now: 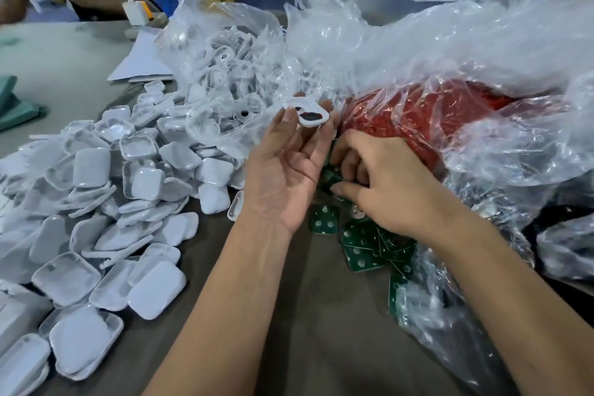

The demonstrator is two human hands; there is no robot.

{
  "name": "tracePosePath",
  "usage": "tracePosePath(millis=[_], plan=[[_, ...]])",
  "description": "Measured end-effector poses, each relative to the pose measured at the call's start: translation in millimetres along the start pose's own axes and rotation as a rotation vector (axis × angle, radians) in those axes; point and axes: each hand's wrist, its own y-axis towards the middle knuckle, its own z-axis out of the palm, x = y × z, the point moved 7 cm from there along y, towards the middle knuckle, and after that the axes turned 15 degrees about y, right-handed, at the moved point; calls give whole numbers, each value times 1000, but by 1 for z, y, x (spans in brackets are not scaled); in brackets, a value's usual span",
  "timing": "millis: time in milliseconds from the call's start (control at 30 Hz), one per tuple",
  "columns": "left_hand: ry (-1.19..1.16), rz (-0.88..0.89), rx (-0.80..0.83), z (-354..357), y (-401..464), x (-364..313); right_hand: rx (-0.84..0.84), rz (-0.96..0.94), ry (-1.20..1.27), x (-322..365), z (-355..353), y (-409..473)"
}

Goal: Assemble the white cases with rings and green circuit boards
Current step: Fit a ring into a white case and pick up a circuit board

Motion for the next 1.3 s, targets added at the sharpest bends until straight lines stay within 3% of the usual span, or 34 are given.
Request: tracePosePath(millis=[133, 300, 567, 767, 933, 1100, 1167, 1233, 1300], plan=[[64, -51, 45, 3, 0, 10, -261, 32, 335, -19, -32, -9], [132, -66, 97, 5, -2, 16, -326, 74, 1171, -28, -38, -13], [150, -72, 167, 7, 0, 15, -357, 50, 1155, -28, -37, -12], [215, -40, 274, 11, -5, 14, -178, 301, 1360, -33, -18, -12], [350, 2, 280, 9, -4, 13, -65, 293, 1244, -33, -12, -11], [412, 16, 300, 13, -4, 14, -90, 248, 1155, -28, -14, -12], [380, 23, 280, 11, -3, 12, -129, 181, 872, -27, -18, -12], [331, 31, 247, 7, -2, 9, -115, 27, 375, -16, -16, -12], [260, 12, 232, 5, -1, 9, -56, -70, 42, -7, -8, -13]])
